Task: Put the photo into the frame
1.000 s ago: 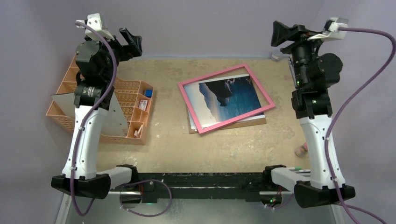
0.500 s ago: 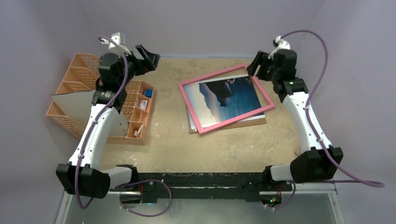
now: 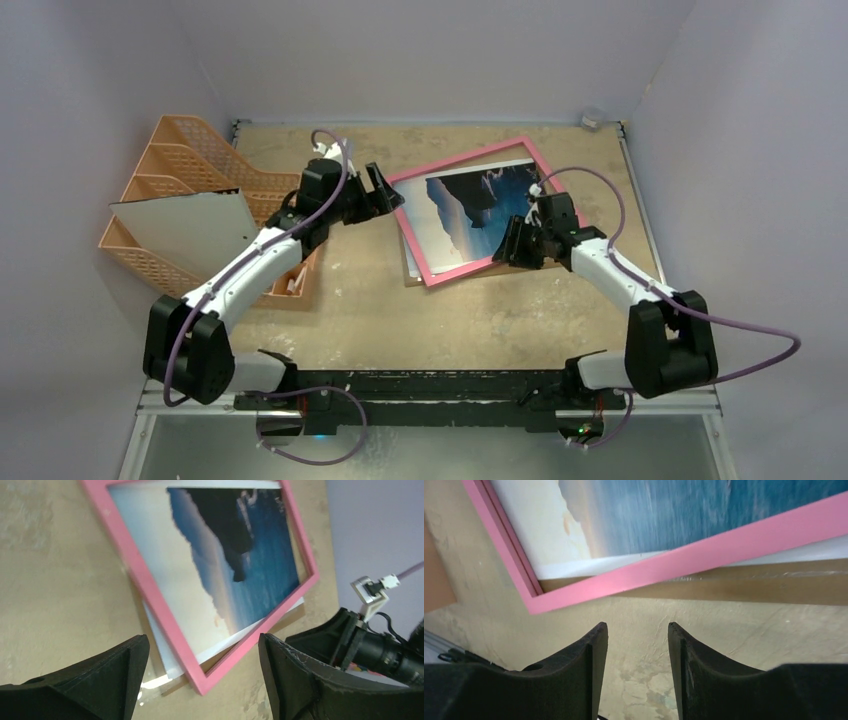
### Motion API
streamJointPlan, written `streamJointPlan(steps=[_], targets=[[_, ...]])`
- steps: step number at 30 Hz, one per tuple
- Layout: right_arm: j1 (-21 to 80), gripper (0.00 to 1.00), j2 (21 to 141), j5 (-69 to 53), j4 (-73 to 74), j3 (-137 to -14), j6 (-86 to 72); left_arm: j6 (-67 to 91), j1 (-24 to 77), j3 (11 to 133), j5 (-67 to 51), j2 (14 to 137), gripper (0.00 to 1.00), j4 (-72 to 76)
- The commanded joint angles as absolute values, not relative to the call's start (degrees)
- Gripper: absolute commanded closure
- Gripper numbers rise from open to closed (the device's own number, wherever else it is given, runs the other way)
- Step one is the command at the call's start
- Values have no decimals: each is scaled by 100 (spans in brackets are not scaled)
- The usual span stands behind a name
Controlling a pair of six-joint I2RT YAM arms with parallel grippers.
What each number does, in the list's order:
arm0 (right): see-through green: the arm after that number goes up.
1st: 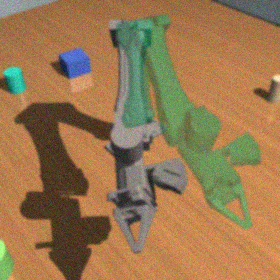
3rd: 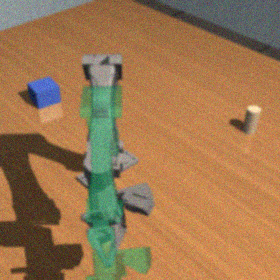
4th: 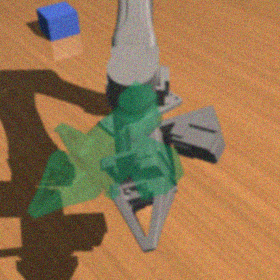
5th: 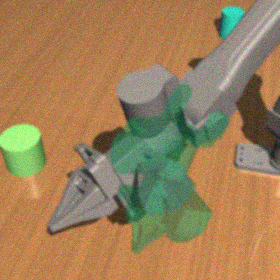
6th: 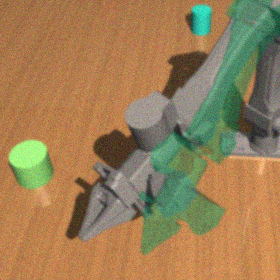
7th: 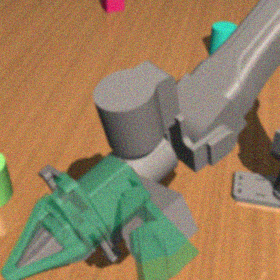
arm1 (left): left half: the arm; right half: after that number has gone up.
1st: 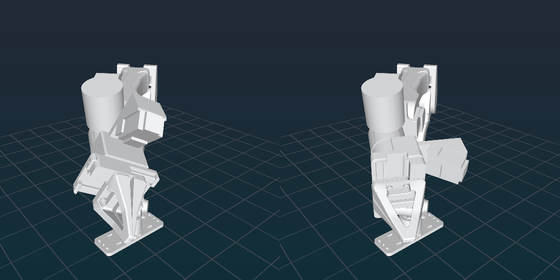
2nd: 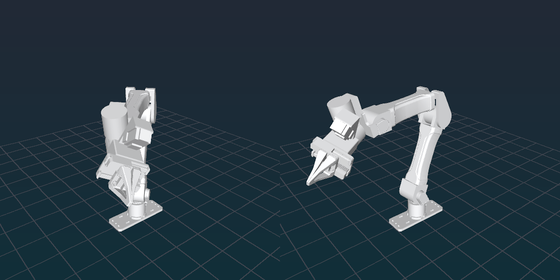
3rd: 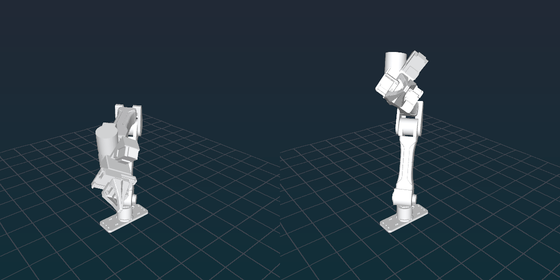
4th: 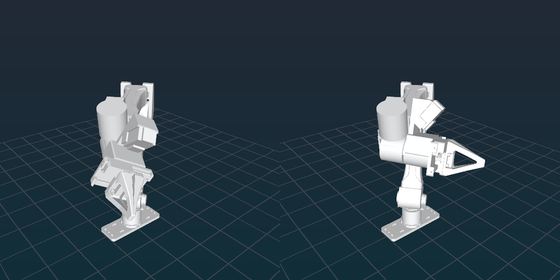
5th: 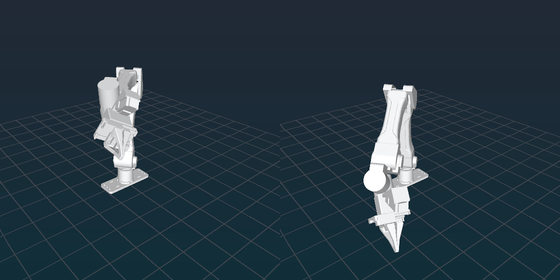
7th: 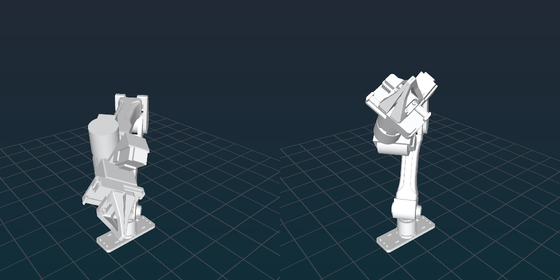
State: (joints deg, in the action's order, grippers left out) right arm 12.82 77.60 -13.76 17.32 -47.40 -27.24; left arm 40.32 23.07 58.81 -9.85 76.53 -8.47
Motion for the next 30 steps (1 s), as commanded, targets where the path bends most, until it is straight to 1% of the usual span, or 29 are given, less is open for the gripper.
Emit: streamJointPlan(steps=[1,7,11,18,24,30], targets=[[1372,50,7697,-2114,1061,-4219,-2939,4535,2318,5426,-728,7711,17,-618],[1545,51,7943,-2105,517,-3692,-2988,4614,2320,5119,-630,7787,17,-701],[1713,51,7996,-2011,-242,-3323,-3217,4727,2320,4807,-606,7742,17,-556],[2220,53,8421,-1289,-1306,-3057,-3518,4732,2320,4720,-461,7718,17,-578],[2807,53,9100,-790,-1970,-3332,-3393,4688,2314,4815,-112,7684,17,-811],[3258,52,10003,-687,-2103,-4294,-2981,4632,2312,4914,266,7682,17,-946]])
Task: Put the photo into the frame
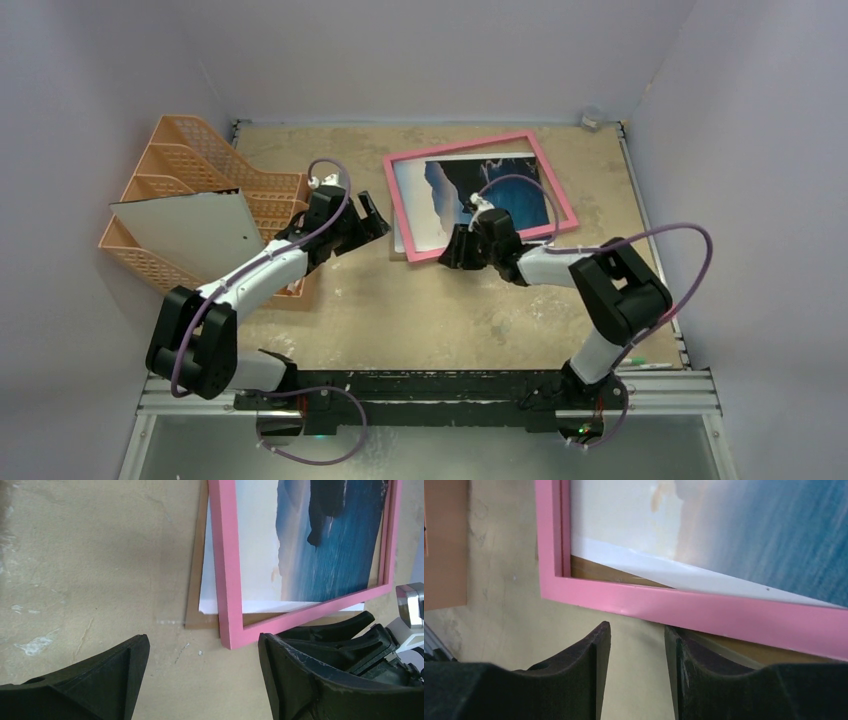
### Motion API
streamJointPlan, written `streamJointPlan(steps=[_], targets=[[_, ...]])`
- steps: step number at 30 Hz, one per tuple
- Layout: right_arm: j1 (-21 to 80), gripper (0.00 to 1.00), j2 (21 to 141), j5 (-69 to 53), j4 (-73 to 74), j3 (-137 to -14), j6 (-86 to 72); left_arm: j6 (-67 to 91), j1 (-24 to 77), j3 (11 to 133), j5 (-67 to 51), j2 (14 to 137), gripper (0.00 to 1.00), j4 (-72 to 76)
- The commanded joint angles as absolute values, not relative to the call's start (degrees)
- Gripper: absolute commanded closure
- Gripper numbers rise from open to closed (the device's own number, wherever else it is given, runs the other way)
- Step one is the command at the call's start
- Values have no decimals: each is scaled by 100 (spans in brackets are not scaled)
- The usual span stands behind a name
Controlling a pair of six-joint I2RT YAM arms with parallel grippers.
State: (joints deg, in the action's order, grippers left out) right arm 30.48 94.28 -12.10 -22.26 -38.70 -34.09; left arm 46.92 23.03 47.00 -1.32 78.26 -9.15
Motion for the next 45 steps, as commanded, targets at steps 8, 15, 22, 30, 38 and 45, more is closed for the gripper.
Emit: streamJointPlan(steps=[8,15,22,30,38,45], targets=[[3572,53,10959,-363,-1521,-5791,-2117,4646,2240,5332,833,7763,17,-1275],[3762,50,10426,-159,-201,-6789,-1022,4763,1817,5504,1348,7409,17,-1730],[3760,22,10255,615,735,-6954,452,4605,1206,5656,971,7161,17,-1840],[3542,23,10882,1185,1251,-7478,1699,4344,1178,5881,673,7373,17,-1936],[3385,24,11317,646,1263,-7792,1976,4648,1178,5753,287,7765,18,-1805],[3368,32,11491,-205,1803,-7961,2101,4510,1180,5826,351,7728,18,-1883]])
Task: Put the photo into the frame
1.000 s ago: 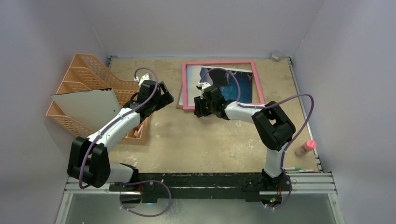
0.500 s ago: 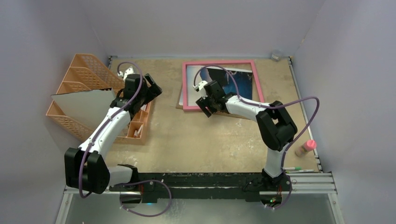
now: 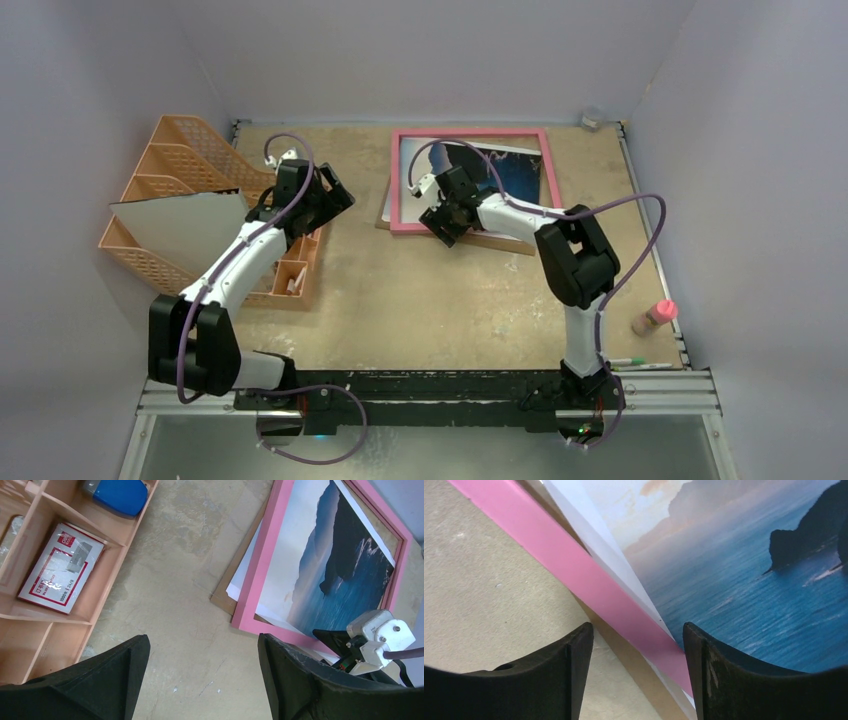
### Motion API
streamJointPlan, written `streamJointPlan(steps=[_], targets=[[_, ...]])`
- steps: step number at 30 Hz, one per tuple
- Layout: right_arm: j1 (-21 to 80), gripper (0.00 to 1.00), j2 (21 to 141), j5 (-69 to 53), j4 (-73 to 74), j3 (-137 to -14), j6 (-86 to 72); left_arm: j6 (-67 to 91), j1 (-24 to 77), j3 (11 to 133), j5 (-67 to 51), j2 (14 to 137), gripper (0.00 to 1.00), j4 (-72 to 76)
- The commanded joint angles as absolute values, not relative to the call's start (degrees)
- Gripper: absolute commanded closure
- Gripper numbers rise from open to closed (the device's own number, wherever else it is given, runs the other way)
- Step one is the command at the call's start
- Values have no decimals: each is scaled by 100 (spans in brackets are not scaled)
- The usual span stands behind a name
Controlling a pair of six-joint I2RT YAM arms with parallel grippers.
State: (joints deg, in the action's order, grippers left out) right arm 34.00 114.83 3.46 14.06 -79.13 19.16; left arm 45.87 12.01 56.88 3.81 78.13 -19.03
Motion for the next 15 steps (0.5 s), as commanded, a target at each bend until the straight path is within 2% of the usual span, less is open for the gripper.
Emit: streamJointPlan(steps=[1,10,15], targets=[[3371,34,11412,-256,1776,-7914,2095,4502,1178,5816,352,7714,18,-1886],[3371,68,10867,-294,1653,-8097,2020,4455,1178,5711,38,7655,18,-1656],[3368,75,10509,-523,1499,-8034,1960,4438,1178,5562,-864,7811,17,-1243]])
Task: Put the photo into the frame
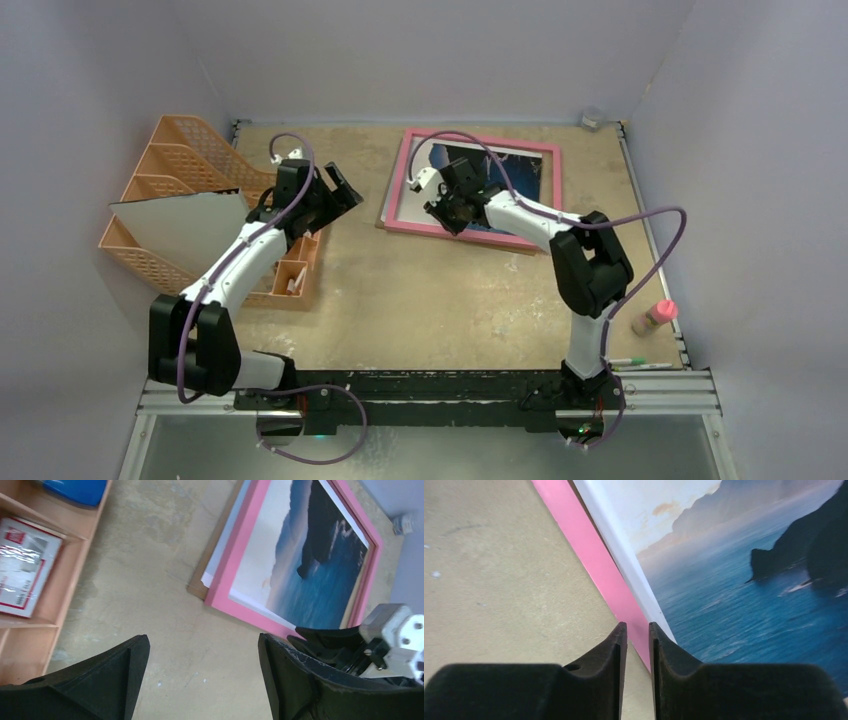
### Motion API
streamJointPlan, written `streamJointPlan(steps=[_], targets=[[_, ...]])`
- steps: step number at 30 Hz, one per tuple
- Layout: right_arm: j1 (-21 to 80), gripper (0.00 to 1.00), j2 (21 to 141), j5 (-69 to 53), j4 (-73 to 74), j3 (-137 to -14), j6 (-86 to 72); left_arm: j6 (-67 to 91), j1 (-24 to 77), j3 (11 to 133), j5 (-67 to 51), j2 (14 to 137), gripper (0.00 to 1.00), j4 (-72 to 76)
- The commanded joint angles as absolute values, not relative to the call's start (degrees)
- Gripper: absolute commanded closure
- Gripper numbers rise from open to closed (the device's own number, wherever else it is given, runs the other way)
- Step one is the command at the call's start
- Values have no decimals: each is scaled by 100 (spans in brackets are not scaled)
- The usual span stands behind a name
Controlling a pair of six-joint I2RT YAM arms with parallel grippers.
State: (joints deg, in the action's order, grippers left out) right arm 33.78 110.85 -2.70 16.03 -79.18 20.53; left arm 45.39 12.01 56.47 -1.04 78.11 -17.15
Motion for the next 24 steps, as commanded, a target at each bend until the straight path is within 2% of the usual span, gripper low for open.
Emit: streamJointPlan(steps=[1,6,8,12,14,20,24], targets=[[3372,75,10444,-585,1468,-7981,1959,4438,1180,5516,-1081,7876,16,-1150],[3374,74,10214,-778,1259,-7738,1907,4649,1195,5265,-1921,8252,15,-729],[3369,66,10255,-659,1196,-7684,1846,4711,1195,5220,-1940,8326,15,-695],[3384,43,10598,-308,1342,-7748,1738,4763,1189,5140,-1823,8315,15,-684],[3384,38,10724,-219,1378,-7737,1730,4755,1193,5147,-1782,8323,15,-723],[3408,36,10990,-282,1352,-7637,1857,4777,1190,5100,-1801,8356,15,-740],[3426,43,11130,-423,1361,-7655,1912,4801,1195,5063,-1858,8399,15,-712]])
